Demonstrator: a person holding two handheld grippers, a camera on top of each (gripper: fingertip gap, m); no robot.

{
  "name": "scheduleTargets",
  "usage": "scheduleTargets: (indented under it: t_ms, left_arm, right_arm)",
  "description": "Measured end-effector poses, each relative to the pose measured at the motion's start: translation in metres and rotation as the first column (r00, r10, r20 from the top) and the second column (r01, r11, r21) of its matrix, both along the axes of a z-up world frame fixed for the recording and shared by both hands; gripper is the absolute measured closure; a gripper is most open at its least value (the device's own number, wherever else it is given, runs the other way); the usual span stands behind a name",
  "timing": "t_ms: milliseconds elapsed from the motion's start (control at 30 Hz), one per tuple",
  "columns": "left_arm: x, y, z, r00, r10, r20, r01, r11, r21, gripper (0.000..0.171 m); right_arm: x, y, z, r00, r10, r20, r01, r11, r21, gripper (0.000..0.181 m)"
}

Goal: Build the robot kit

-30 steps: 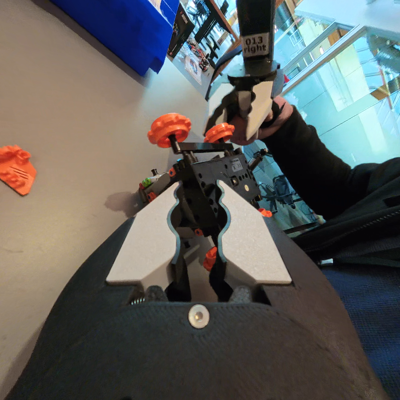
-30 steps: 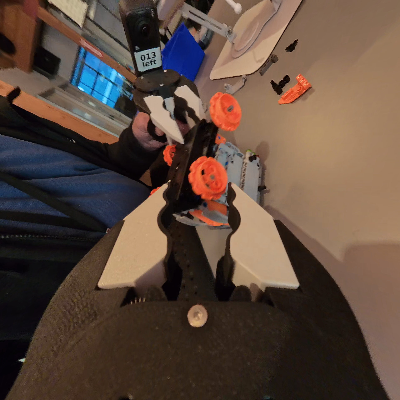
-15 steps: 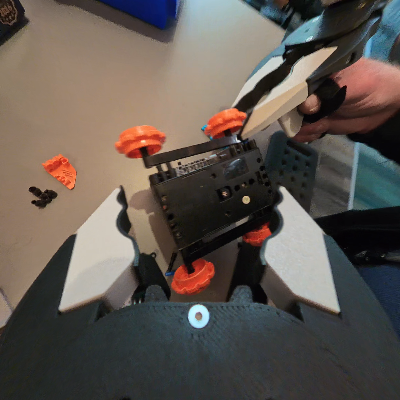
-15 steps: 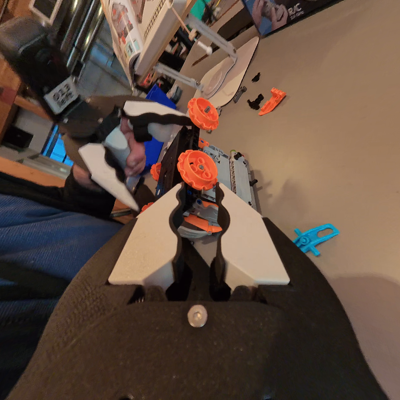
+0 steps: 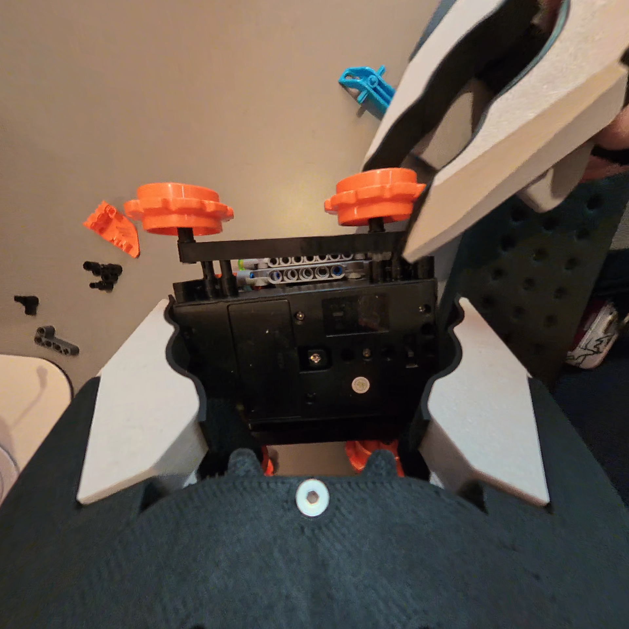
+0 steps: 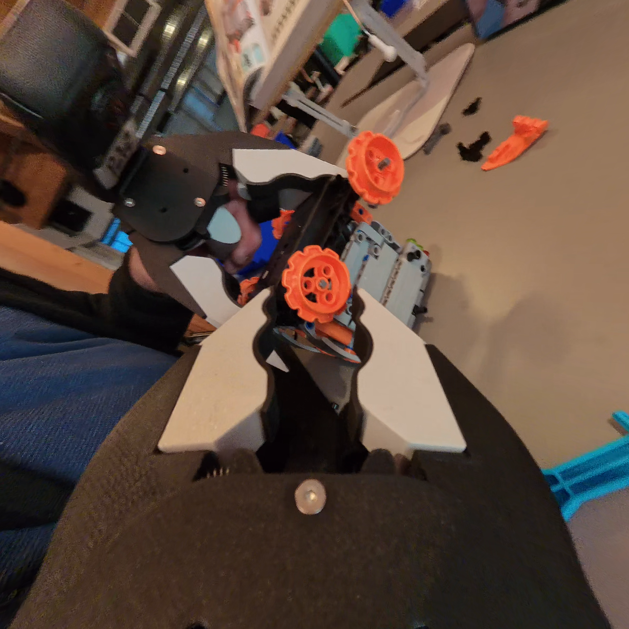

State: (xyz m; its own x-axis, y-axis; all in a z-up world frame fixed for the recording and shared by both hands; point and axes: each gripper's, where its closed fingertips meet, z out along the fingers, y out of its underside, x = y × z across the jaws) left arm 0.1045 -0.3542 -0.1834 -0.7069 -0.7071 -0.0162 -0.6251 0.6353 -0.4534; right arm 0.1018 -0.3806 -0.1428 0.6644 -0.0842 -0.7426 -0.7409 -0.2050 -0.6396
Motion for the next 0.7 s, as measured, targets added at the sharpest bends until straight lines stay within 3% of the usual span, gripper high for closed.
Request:
scheduleTargets:
  t_ms: [333,533,700]
  left_arm:
    - [0.001,-0.003,0.002,0.999,-0.031,0.042,0.033,0.998,-0.054,0.024]
    - [0.005,-0.003,0.003,0.997,-0.033,0.073,0.037,0.998,-0.055,0.025]
    - [0.003,-0.003,0.003,0.992,-0.095,0.083,0.098,0.995,-0.037,0.024]
  right_arm:
    - [-0.004,0.006,-0.001,0.99,0.137,0.033,-0.138,0.99,0.02,0.145]
    - [0.001,0.005,0.001,0.985,0.135,0.109,-0.135,0.991,-0.013,0.146]
    - [0.005,-0.005,0.013,0.988,0.146,0.041,-0.147,0.989,0.029,0.145]
